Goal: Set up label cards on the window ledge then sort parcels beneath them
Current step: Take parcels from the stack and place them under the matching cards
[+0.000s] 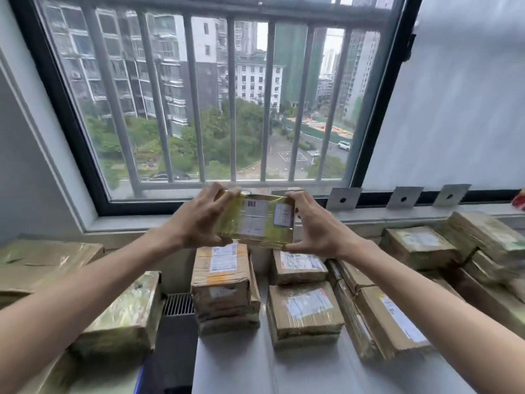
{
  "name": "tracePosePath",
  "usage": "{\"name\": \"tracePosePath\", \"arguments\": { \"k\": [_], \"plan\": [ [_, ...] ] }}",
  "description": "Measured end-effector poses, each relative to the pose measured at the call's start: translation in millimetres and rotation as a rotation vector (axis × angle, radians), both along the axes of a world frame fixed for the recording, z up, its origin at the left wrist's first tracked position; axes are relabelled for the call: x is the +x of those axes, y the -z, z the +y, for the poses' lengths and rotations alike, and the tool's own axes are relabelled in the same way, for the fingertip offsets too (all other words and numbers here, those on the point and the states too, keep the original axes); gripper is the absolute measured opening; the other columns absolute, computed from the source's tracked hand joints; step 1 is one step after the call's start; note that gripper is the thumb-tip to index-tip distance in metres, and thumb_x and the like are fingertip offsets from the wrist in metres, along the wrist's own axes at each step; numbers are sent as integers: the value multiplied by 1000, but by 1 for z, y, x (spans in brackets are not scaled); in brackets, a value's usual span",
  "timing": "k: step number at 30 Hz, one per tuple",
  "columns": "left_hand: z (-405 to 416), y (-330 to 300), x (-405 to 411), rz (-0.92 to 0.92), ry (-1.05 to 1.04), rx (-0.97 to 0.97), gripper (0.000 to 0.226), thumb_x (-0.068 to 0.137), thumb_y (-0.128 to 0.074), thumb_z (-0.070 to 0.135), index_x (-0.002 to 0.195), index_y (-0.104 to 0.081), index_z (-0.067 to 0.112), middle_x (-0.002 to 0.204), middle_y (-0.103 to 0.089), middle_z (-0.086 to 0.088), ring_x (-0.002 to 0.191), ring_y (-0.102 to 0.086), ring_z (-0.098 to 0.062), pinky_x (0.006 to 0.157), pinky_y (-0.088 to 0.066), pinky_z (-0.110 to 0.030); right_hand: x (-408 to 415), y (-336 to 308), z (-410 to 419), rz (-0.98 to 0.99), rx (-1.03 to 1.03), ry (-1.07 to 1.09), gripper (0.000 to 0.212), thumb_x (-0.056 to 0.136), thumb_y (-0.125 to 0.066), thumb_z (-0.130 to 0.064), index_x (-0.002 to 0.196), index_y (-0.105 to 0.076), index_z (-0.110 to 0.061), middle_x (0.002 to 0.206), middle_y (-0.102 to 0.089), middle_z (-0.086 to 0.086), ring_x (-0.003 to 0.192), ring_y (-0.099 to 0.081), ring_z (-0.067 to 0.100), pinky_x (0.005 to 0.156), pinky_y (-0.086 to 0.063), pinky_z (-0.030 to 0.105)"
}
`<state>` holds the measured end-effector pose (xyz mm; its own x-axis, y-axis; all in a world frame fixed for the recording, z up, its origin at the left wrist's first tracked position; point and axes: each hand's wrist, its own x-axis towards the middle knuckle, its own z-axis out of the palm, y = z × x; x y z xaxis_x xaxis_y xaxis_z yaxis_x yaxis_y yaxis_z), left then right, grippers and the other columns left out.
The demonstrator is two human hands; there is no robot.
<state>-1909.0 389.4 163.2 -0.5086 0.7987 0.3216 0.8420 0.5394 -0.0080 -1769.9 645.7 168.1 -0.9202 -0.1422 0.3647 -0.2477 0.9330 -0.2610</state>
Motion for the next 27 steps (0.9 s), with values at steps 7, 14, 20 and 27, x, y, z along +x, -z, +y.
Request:
{"name": "tracePosePath", "arguments": {
  "k": [7, 14, 20, 27],
  "plan": [
    [15, 5, 72, 8, 37, -49, 116, 60, -86, 53, 153, -22, 26, 137, -34, -5, 112, -54, -27, 76, -60, -45, 80, 11, 11, 7, -28, 22, 108, 64, -90, -36, 147, -27, -10, 131, -41, 3, 111, -50, 19, 99, -49, 37],
    [42, 13, 117, -11, 88, -89, 120, 59, -82, 62, 154, -15, 31, 133, -35, -2, 117, -49, -23, 80, -59, -47, 142, 22, 26, -66, -47, 104, 110, 64, -91, -34, 148, -23, -13, 139, -34, 4, 124, -43, 20, 111, -43, 38],
    [62, 17, 156, -25, 161, -156, 114, 63, -77, 68, 154, -18, 32, 134, -36, 2, 117, -47, -17, 85, -53, -37, 178, 31, 29, -258, 134, 234, 121, 65, -87, -46, 155, -13, -15, 139, -29, 5, 131, -28, 25, 116, -32, 42],
    [90, 27, 165, -42, 244, -208, 116, 60, -74, 67, 153, -13, 33, 130, -36, 3, 113, -43, -15, 88, -54, -39, 202, 46, 39, -298, 79, 281, 105, 62, -88, -42, 141, -25, -14, 132, -36, 5, 120, -43, 24, 106, -42, 36]
  ]
}}
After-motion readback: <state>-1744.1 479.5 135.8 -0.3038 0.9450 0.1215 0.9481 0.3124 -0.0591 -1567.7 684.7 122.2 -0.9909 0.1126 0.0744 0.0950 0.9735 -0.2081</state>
